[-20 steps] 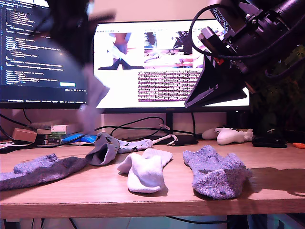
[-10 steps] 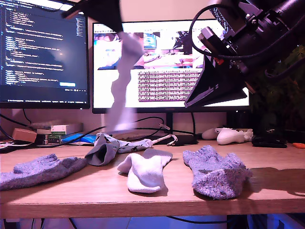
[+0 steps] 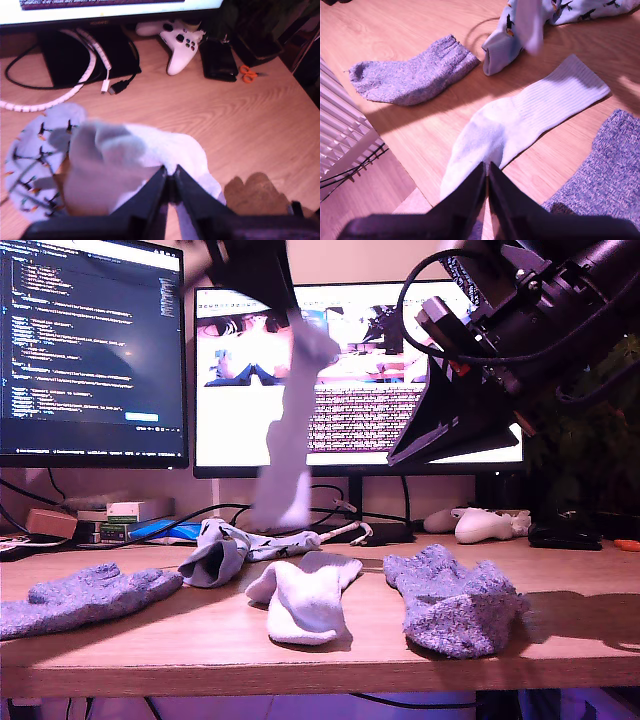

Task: Pair up the socks based on colour and pattern, by placing them on top of one another

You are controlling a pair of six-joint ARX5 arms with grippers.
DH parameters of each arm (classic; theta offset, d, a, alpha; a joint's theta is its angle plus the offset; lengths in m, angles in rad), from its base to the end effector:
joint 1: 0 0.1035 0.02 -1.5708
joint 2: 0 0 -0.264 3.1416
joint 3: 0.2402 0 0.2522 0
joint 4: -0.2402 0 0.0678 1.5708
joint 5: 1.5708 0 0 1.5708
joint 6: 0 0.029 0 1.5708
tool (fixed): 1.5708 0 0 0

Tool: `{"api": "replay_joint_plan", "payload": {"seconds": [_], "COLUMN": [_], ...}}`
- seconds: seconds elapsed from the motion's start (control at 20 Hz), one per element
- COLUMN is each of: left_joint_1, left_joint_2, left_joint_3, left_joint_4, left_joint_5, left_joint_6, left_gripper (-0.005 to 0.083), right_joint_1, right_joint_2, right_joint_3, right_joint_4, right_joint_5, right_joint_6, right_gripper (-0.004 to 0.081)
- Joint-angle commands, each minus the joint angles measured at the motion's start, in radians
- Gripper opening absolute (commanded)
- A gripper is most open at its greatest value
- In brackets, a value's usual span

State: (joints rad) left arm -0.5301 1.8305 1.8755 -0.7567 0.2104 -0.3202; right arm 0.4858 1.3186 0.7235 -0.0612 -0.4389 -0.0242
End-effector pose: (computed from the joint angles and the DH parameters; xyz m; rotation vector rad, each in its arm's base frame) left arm 0.3443 -0.2088 0.3668 -0.1768 0.8228 -0.5853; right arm 0.2287 0.1347 0.2141 -0.0375 0.6686 0.8985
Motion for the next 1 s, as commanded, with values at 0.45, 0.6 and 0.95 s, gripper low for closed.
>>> {"api": "replay_joint_plan", "payload": {"seconds": [0.45,0.6,0.95], "left_joint_1": [-0.010,-0.010,-0.009], "left_joint_2": [0.107,0.107,0.107], "left_joint_3": [-0.010,-0.010,-0.035], "left_joint_4": [0.181,0.151,-0.220], "left_joint_5": [0.072,0.097,0.086], "left_joint_6": [-0.047,-0.047,-0.012], "left_gripper": [-0.0022,-0.0022,-0.0022], "right_joint_1": [-0.005,-0.005,-0.011], "right_joint_2": [0.000,0.000,0.000], "right_joint_3": [-0.002,-0.002,-0.002], "right_joint_4": [-0.034,-0.034,-0.033], "right_joint_5": [0.007,0.007,0.007], "right_joint_6": [-0.029,-0.029,-0.030], "right_gripper": [-0.0011,-0.0011,-0.0011]}}
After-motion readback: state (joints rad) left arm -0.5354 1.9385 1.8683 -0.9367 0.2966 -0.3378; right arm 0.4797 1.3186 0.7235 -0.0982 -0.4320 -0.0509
